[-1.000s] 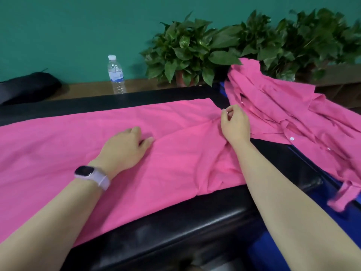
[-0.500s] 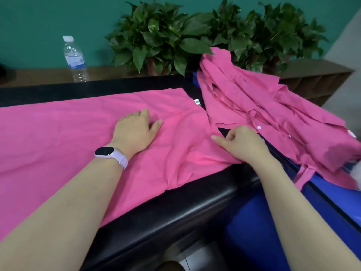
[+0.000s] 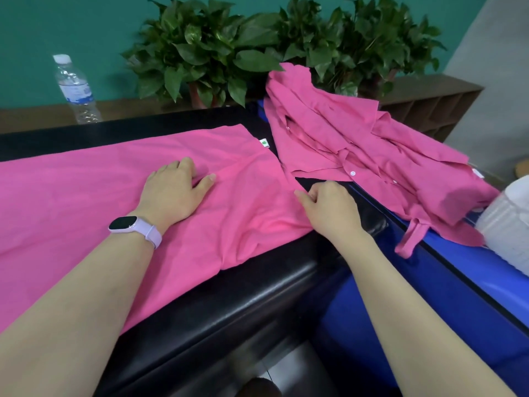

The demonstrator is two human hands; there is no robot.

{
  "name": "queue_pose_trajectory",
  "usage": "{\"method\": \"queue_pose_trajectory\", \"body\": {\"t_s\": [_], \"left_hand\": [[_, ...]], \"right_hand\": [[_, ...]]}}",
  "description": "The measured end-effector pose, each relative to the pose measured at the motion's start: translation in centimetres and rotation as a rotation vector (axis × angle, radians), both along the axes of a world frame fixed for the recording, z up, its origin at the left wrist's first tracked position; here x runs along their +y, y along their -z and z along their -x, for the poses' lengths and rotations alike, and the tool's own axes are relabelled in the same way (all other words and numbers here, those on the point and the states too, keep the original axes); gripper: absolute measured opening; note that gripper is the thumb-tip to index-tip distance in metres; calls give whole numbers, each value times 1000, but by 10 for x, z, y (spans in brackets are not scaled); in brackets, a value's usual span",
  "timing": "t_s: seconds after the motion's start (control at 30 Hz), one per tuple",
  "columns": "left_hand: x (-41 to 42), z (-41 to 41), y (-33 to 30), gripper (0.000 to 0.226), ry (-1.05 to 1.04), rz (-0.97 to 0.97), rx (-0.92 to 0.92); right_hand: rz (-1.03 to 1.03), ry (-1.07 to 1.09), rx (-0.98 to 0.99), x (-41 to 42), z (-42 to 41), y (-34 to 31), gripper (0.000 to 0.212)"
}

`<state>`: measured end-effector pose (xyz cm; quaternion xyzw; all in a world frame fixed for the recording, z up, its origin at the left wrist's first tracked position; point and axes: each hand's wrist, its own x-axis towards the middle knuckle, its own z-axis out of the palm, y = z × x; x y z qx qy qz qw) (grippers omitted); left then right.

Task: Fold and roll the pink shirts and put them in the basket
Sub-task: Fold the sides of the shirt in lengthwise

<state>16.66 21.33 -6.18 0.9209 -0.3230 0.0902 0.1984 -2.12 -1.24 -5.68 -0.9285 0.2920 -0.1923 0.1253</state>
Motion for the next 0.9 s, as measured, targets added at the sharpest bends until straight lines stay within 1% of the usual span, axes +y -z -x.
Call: {"method": "queue_pose_trajectory", "body": {"t_s": [0.07, 0.2, 0.33, 0.4, 0.47, 0.53, 0.67, 0.73, 0.83, 0.9], "left_hand": [[0, -1, 0, 49, 5, 5, -7], [-1, -1, 0, 48, 12, 21, -13], [0, -2, 1, 46, 10, 36, -8], [0, -2, 1, 46, 10, 39, -6], [0, -2, 1, 45, 13, 39, -3], [0, -2, 0, 45, 13, 41, 7], [2, -3, 0, 43, 17, 51, 20], [3, -2, 0, 41, 25, 66, 32], [3, -2, -1, 40, 23, 63, 28], [1, -2, 0, 40, 25, 54, 8]], "right_hand": [[-33, 8, -103, -5, 2, -3, 46], [-251, 3, -283, -14, 3, -7, 50], [-367, -11, -451, -16, 1, -8, 51], [-377, -15, -489, -16, 0, -7, 47], [-332, -39, -498, -16, 0, -5, 45], [-275, -67, -474, -20, 2, -2, 45], [-129, -92, -319, -37, 7, -1, 45], [-69, -85, -257, -41, 6, 2, 50], [61, -80, -74, -44, 8, 7, 56], [154, -56, 33, -47, 11, 4, 53]]}}
